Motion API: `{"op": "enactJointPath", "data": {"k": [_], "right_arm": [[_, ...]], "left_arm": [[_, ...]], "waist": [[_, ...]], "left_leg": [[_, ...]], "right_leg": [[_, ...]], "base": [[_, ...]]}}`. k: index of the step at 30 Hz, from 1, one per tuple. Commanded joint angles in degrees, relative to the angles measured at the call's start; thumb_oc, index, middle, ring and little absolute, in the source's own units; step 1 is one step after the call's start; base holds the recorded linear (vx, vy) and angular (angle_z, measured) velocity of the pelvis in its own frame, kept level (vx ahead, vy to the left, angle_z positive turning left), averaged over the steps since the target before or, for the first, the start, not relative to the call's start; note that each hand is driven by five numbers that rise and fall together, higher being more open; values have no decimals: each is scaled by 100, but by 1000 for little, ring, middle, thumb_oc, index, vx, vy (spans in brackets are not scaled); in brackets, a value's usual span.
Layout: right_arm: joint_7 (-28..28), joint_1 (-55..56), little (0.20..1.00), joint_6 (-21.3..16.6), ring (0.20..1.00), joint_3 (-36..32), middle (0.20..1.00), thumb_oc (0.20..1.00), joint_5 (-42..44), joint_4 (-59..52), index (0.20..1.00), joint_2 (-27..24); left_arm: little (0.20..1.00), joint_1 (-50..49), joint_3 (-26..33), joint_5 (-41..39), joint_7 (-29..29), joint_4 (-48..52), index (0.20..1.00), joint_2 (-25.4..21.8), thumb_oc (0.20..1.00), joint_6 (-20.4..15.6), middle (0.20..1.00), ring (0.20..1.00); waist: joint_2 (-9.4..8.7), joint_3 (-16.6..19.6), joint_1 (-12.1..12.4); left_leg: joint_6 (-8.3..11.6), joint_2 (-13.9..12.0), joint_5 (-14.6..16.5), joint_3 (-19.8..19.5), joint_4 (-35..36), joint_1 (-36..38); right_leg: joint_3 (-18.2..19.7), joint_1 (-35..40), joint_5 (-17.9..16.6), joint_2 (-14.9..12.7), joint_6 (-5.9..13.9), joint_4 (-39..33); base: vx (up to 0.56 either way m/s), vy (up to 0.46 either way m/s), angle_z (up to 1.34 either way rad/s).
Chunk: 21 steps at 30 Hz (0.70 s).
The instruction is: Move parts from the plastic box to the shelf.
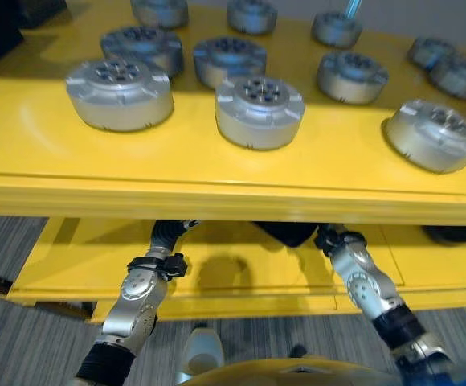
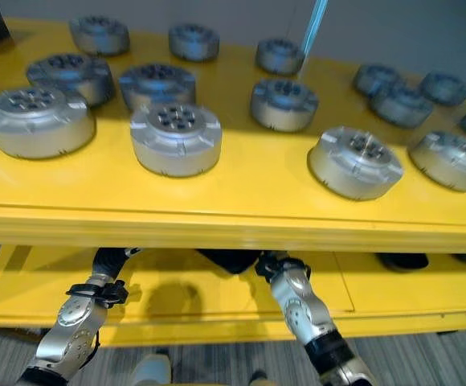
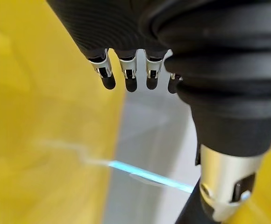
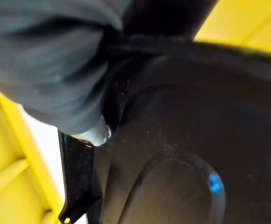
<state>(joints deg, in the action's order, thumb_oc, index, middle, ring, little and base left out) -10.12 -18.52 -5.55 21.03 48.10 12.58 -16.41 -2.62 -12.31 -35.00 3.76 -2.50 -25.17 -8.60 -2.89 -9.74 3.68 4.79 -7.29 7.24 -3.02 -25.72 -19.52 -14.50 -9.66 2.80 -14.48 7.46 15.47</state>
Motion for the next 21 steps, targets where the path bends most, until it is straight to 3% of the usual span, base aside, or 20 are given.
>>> {"op": "enactJointPath", "data": {"k": [1, 10, 21], "right_arm": [[-240, -595, 200, -556, 200, -236, 200, 200, 20, -479, 200, 100], [-716, -1490, 200, -736, 200, -293, 200, 200, -136, -228, 200, 193], [-1442, -2990, 200, -946, 200, -731, 200, 200, -432, 881, 200, -65]], "left_arm": [[1000, 62, 86, -182, 193, 625, 1000, -121, 1000, -328, 1000, 1000], [1000, 187, 53, -169, 436, 865, 1000, -102, 1000, -335, 1000, 1000], [1000, 255, -150, -255, 595, 1101, 1000, -193, 1000, -394, 1000, 1000]], "waist": [[206, -413, 97], [336, -613, 66], [394, -658, 5]], "left_leg": [[144, -119, -175, 55, 65, -113], [95, -115, 430, -128, -1473, -1484], [27, -36, 980, -215, -2630, -2664]], "right_leg": [[170, -320, 662, -299, 25, 1190], [507, -1861, 1461, -429, -178, 2951], [795, -3102, 2039, -396, -277, 4037]], "base": [[-181, 26, 8], [-119, -14, -2], [-51, -10, -6]]}}
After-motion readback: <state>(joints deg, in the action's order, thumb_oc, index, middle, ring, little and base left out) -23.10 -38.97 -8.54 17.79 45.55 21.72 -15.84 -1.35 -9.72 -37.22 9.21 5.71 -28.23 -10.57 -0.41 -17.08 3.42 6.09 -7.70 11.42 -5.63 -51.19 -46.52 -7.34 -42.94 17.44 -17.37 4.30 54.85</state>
